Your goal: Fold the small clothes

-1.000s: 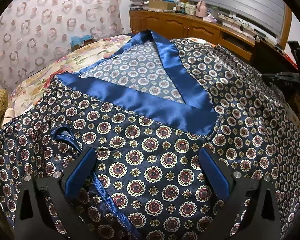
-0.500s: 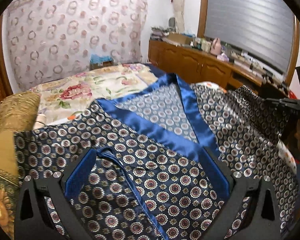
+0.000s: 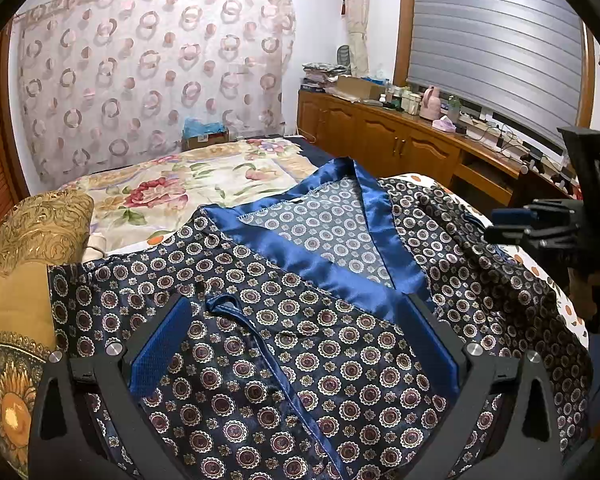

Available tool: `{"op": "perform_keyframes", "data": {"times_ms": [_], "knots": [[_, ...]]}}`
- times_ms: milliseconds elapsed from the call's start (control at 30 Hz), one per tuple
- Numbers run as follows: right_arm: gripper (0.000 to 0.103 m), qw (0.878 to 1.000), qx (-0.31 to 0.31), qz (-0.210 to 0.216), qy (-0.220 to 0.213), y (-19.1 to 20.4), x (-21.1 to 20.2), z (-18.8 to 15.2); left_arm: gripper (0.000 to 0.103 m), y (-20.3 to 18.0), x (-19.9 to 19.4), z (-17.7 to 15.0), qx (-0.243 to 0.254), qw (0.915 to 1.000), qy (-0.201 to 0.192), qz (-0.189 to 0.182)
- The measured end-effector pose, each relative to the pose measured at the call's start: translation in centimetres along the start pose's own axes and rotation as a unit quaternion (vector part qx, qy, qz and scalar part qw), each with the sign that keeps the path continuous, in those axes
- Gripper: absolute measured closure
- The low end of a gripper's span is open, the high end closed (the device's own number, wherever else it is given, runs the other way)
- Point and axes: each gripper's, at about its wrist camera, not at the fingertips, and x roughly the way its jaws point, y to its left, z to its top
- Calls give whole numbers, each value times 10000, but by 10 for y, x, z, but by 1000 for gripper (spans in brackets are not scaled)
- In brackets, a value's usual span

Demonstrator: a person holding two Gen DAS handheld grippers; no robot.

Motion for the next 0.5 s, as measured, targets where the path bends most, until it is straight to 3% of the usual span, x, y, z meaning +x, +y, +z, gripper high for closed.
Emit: {"op": "perform_keyframes", "data": {"times_ms": [300,500], "knots": [[57,9940,889,-517,374,-54,23,-5,0,-2,-1,-1,17,10000,10,-6],[58,9918,1166,-282,442,-63,51,-6,0,-3,1,-3,7,10000,63,0]]}}
